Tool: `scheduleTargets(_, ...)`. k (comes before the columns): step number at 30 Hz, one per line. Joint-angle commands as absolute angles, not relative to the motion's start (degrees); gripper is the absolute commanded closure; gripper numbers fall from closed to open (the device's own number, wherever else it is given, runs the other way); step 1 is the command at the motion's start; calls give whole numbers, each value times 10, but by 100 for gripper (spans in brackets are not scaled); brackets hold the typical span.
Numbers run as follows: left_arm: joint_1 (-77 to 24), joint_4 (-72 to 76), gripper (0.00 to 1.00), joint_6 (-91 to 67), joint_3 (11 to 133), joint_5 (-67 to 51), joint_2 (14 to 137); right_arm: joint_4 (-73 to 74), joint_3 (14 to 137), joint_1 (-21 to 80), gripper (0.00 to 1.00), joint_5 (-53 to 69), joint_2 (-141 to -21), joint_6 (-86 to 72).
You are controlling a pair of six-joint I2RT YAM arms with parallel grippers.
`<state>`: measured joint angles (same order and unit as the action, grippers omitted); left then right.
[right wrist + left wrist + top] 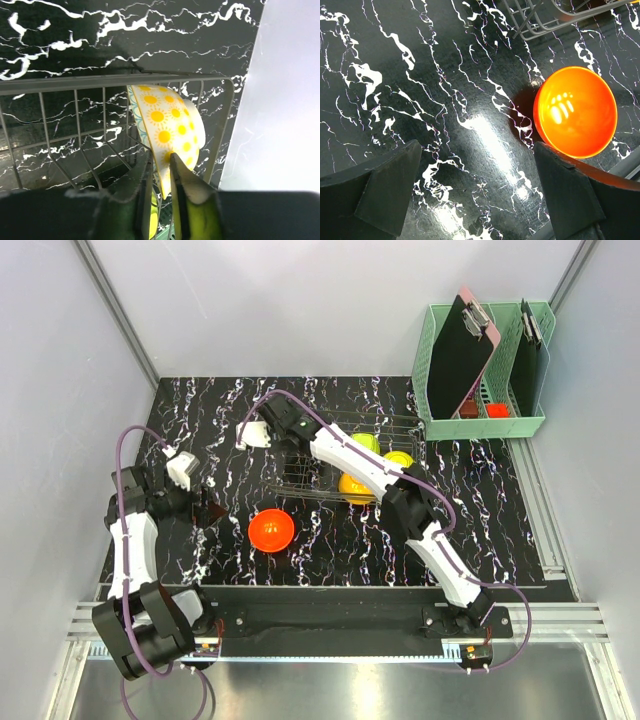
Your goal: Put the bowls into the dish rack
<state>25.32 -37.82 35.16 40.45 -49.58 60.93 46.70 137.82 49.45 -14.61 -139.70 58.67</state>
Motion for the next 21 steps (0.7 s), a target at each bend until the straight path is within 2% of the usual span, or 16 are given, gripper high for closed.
scheduleTargets(1, 259, -372, 1, 369, 406, -524, 602, 508, 1403, 490, 83, -184, -1411, 630)
scheduleTargets(3, 259, -372, 1, 372, 403, -525, 599, 486, 1401, 490, 88, -195, -1411, 617)
scheduleTargets(4, 259, -371, 1, 372, 403, -523, 595, 476, 1399, 490, 94, -207, -1411, 613)
scheduleTargets(7, 260, -372, 1, 375, 399, -521, 589, 442, 1390, 490, 99, -237, -1408, 598)
scheduleTargets(14, 260, -374, 1, 382, 396, -517, 574, 418, 1342, 490, 100, -263, -1381, 542)
scheduleTargets(21, 261, -376, 1, 383, 397, -521, 576, 322, 1217, 489, 100, -302, -1329, 526)
